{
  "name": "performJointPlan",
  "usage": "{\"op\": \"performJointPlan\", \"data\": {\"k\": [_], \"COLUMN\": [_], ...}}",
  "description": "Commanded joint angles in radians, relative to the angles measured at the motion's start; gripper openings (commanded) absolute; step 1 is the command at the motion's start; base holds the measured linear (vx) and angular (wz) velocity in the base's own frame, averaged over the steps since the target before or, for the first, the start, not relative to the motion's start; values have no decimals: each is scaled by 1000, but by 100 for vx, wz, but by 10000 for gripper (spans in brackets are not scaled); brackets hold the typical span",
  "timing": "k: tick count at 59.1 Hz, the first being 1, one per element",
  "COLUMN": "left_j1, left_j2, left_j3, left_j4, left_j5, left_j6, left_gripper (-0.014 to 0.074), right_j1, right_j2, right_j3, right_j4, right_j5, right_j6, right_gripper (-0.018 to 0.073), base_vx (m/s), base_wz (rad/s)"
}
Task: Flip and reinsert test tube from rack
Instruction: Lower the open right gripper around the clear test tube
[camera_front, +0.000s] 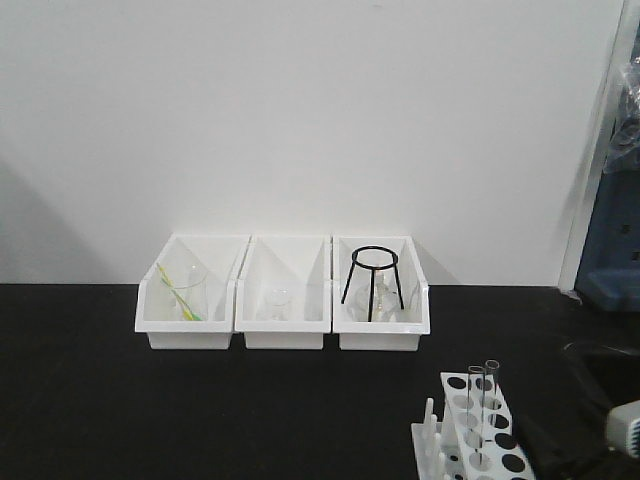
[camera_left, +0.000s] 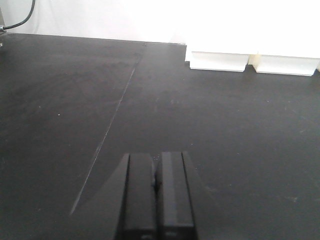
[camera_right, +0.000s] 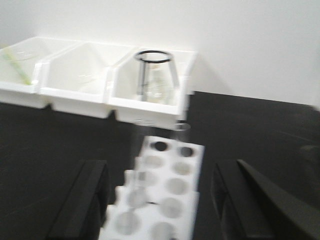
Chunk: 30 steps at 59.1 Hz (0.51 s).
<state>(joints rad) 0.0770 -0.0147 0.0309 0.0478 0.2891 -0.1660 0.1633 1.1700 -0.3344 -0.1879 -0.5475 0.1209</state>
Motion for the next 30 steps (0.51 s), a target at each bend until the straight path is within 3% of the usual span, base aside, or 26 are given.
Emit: {"op": "performJointPlan", "data": {"k": [1, 17, 30], "left_j1": [-7, -7, -7], "left_j2": [-13, -13, -13], "left_j3": [1, 1, 1], "left_j4": [-4, -4, -4], "left_j5": [-87, -87, -87], "left_j6": [0, 0, 0], "left_gripper": [-6, -6, -6], "right_j1": [29, 37, 37], "right_j2": [90, 317, 393], "right_j3": [-32, -37, -141], "right_j4": [1, 48, 41], "right_j5": [-189, -370, -377], "right_j6": [2, 26, 35], "right_gripper": [512, 512, 512], "base_vx": [0, 0, 0], "base_wz": [0, 0, 0]}}
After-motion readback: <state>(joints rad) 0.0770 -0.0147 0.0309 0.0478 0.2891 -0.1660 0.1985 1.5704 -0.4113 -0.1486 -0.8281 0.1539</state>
